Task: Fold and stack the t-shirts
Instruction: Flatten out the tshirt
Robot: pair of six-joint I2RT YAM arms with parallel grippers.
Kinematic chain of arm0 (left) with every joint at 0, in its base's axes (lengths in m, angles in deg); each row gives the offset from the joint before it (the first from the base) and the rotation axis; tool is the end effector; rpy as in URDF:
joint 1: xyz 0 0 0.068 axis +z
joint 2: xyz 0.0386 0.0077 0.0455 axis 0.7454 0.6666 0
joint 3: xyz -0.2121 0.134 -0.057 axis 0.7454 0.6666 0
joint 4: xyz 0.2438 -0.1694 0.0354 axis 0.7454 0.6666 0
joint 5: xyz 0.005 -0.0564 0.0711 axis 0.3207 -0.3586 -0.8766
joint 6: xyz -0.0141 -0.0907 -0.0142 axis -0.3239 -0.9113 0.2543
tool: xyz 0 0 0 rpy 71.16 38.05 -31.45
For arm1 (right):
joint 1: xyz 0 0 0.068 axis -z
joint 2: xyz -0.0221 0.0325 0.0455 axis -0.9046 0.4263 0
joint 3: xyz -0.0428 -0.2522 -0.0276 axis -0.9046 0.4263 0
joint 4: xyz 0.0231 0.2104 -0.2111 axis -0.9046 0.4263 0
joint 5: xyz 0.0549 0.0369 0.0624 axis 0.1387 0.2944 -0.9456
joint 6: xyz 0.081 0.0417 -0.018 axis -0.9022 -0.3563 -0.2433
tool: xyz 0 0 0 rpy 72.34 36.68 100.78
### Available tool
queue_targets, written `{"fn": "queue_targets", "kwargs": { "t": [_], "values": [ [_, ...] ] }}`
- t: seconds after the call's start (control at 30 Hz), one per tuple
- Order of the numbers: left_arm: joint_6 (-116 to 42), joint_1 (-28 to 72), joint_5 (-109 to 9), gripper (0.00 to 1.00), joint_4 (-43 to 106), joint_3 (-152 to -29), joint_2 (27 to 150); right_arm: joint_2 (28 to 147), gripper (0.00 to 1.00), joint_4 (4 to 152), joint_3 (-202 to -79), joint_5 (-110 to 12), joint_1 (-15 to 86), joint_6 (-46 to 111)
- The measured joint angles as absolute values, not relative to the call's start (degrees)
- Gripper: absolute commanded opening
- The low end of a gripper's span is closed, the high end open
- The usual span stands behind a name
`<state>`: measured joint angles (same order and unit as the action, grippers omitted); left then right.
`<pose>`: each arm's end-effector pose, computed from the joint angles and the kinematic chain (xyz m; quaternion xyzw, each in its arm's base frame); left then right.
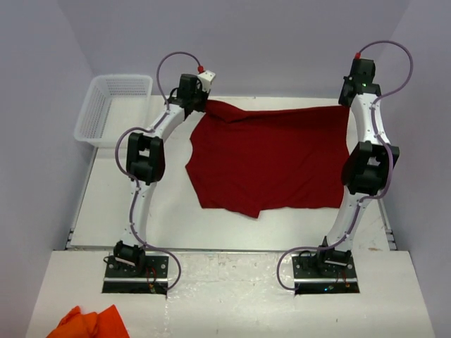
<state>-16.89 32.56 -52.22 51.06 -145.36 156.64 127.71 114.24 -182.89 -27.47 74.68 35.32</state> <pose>0.6140 -0.1806 0.1528 0.2080 0.8555 -0.0743 0.4684 0.5433 -0.1158 0.2693 0.1589 0.8870 -0.1339 0.4123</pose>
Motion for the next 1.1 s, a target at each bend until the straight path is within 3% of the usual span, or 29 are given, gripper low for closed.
{"fn": "queue_targets", "kwargs": {
  "t": [0.17, 0.33, 0.67, 0.83, 0.97, 1.1],
  "values": [
    [-18.4, 32.3, -51.0, 0.0, 48.2, -142.2, 152.6, 127.7, 0.0, 113.0, -184.3, -27.9, 73.9, 35.2],
    [-18.8, 30.7, -52.5, 0.0, 49.6, -133.7, 137.8, 120.4, 0.0, 114.6, -180.5, -27.1, 70.4, 35.6],
    [-17.2, 15.5, -59.3, 0.0, 52.5, -136.0, 93.8, 83.8, 0.0, 118.7, -188.2, -23.3, 47.8, 38.9],
    [-19.4, 16.0, -60.4, 0.0, 50.5, -135.9, 74.9, 67.2, 0.0, 120.0, -194.6, -21.4, 42.2, 39.3],
    [-20.0, 15.9, -60.4, 0.0, 49.2, -139.5, 71.9, 62.7, 0.0, 119.7, -196.8, -18.9, 41.7, 39.7],
    [-19.4, 15.9, -63.2, 0.0, 50.2, -144.8, 80.3, 66.4, 0.0, 120.1, -194.2, -14.5, 41.5, 41.1]
  ]
}}
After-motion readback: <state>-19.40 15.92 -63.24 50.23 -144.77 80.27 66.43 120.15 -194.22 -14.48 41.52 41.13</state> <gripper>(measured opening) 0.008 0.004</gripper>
